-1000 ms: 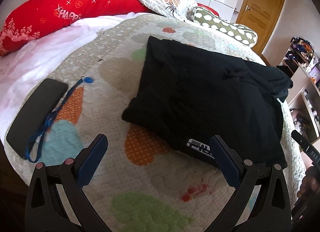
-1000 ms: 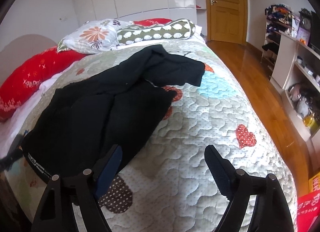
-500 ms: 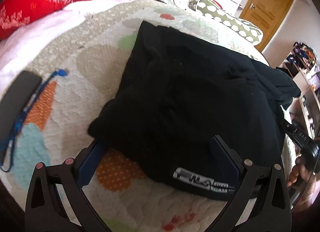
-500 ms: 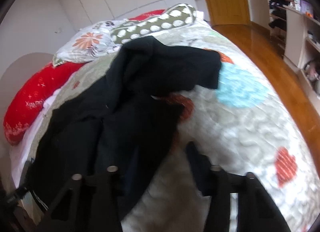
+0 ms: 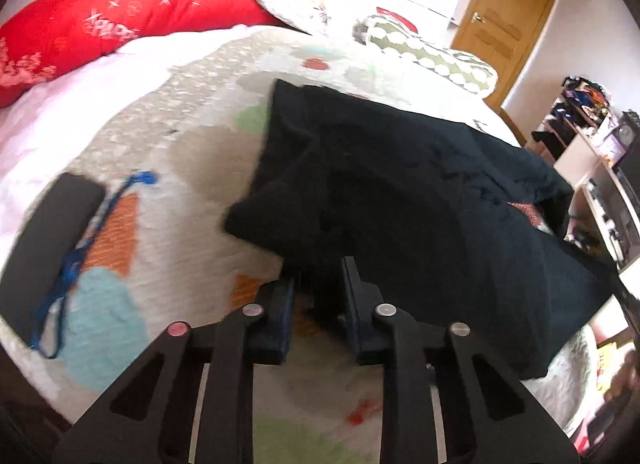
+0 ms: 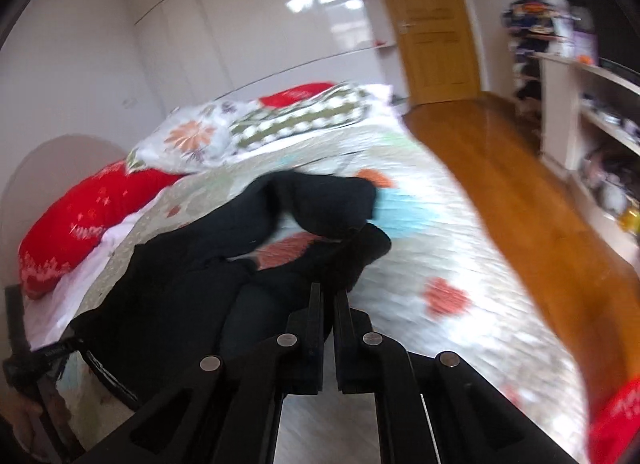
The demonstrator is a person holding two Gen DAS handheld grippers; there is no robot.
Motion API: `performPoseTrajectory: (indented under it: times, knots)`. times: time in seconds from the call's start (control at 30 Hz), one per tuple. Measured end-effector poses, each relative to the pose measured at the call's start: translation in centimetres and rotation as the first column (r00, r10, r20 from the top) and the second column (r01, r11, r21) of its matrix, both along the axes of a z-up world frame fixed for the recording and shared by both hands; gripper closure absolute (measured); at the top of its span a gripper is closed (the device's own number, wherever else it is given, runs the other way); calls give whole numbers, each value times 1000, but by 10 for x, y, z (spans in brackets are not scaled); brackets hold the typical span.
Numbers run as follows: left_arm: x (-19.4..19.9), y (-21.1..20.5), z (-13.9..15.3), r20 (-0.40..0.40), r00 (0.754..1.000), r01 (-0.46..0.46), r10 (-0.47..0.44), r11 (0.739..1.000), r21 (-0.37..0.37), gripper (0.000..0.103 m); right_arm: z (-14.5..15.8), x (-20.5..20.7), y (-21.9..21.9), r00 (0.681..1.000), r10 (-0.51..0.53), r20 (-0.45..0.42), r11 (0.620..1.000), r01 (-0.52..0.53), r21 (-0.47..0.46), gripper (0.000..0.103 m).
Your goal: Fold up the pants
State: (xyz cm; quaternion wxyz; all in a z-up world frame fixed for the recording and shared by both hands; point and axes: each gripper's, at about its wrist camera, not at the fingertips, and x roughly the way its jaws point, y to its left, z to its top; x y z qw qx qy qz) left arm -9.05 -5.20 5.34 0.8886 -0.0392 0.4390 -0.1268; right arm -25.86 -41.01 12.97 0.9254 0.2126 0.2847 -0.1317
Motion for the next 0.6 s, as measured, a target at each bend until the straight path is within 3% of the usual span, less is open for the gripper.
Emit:
performPoseTrajectory:
  times: [0.2, 0.33, 0.37, 0.4, 0.47, 0.6]
  knots:
    - [1, 14, -22, -69, 997, -43, 41, 999, -21, 86, -38, -22, -20, 989, -55, -136, 998, 59, 23, 100]
    - [-7, 29, -18, -81, 995, -69, 59, 990, -122, 85, -46, -21, -25, 988, -60, -145, 997, 67, 40, 100]
    - [-10, 33, -18, -90, 994, -76, 64, 987, -143, 77, -47, -21, -26, 987, -58, -147, 997, 65, 39, 100]
    - [-12, 36, -18, -98, 993, -87, 72, 984, -153, 56, -49, -21, -27, 987, -57, -151, 997, 64, 43, 100]
    - [-15, 41, -19, -96, 991, -107, 91, 979, -175, 31, -56, -22, -30, 986, -58, -158, 995, 70, 70, 100]
    - [-7, 43, -22, -107, 987, -142, 121, 966, -215, 31, -63, -21, -34, 986, -76, -152, 986, 97, 137, 98]
